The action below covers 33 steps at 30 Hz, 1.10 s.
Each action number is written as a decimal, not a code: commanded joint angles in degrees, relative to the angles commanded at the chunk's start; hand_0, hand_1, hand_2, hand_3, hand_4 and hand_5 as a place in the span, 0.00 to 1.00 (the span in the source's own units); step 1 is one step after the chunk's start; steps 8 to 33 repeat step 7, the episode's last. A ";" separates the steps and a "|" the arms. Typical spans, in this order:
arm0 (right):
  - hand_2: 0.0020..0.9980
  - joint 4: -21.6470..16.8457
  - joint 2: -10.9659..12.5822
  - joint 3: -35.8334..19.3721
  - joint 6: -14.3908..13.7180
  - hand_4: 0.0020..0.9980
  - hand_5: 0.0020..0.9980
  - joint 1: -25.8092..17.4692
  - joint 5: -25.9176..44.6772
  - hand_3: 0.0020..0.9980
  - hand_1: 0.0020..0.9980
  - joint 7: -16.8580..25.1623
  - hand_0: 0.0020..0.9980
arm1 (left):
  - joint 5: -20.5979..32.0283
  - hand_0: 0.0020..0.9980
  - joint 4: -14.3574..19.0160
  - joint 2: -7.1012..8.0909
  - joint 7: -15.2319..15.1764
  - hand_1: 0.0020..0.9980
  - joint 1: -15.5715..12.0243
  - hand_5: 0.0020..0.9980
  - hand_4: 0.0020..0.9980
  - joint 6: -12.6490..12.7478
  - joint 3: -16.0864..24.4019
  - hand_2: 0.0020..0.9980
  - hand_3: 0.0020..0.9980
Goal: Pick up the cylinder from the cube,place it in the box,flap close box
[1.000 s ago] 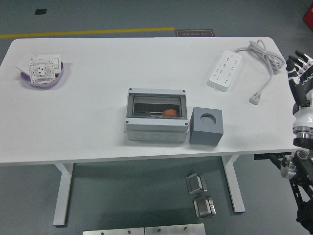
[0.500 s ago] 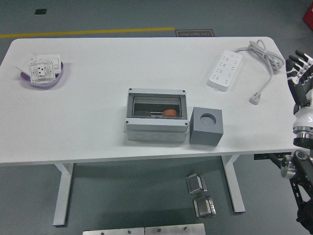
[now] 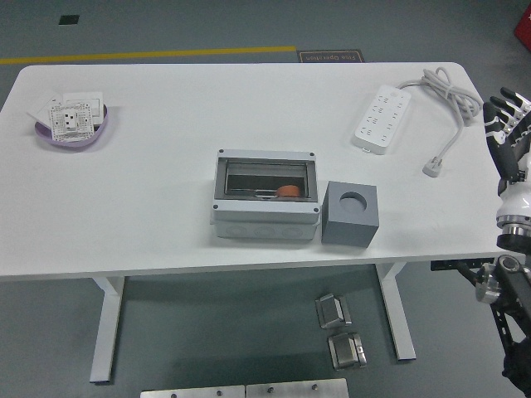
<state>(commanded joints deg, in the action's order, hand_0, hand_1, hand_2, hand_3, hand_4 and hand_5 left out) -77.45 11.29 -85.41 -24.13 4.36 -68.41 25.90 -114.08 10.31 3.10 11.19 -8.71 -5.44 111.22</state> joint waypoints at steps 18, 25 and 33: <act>0.70 0.22 -0.18 0.07 -0.42 0.91 0.55 -0.06 -1.10 0.72 0.69 -0.63 0.71 | 0.87 0.63 0.00 0.26 0.09 0.59 0.05 0.06 0.49 0.10 -0.88 0.54 0.59; 0.70 0.22 -0.18 0.07 -0.42 0.91 0.55 -0.06 -1.10 0.72 0.69 -0.63 0.71 | 0.87 0.63 0.00 0.26 0.09 0.59 0.05 0.06 0.49 0.10 -0.88 0.54 0.59; 0.70 0.22 -0.18 0.07 -0.42 0.91 0.55 -0.06 -1.10 0.72 0.69 -0.63 0.71 | 0.87 0.63 0.00 0.26 0.09 0.59 0.05 0.06 0.49 0.10 -0.88 0.54 0.59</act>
